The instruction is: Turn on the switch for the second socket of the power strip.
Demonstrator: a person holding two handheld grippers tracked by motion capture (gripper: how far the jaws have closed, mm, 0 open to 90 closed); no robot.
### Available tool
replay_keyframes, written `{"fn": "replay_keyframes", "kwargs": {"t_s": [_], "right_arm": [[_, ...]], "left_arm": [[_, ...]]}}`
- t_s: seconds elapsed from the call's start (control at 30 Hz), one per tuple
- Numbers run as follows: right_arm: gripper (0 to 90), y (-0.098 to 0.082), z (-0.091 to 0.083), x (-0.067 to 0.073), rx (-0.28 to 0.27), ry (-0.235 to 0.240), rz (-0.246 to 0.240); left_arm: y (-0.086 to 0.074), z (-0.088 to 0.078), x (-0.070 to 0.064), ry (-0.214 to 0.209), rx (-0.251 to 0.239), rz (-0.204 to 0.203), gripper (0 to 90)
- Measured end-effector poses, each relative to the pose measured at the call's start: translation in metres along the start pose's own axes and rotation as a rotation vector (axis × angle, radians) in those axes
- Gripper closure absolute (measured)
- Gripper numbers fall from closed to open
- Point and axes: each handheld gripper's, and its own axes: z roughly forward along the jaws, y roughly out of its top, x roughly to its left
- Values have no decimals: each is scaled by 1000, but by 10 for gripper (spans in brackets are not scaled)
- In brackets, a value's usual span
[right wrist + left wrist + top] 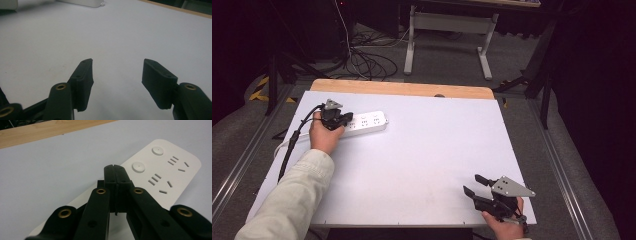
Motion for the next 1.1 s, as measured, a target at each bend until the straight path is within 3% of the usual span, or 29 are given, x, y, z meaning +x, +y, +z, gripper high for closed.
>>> {"fn": "replay_keyframes", "kwargs": {"t_s": [0.07, 0.17, 0.4, 0.6, 0.67, 0.93, 1.1], "right_arm": [[426, 0, 0, 0, 0, 0, 0], [426, 0, 0, 0, 0, 1, 0], [426, 0, -1, 1, -3, 5, -3], [426, 0, -1, 1, -1, 5, -2], [426, 0, -1, 1, -2, 6, -3], [425, 0, -1, 2, -2, 5, -4], [426, 0, -1, 2, -2, 6, -5]], "left_arm": [[0, 0, 0, 1, -2, -4, 898], [-1, 0, 2, -15, -3, -45, 898], [-2, 1, 1, -9, -4, -26, 898], [-2, 1, 1, -9, -6, -35, 899], [-2, 1, -1, 6, -5, -15, 899], [-2, 1, -3, 13, 5, 0, 899], [-2, 1, -2, 10, 10, -11, 900]]}}
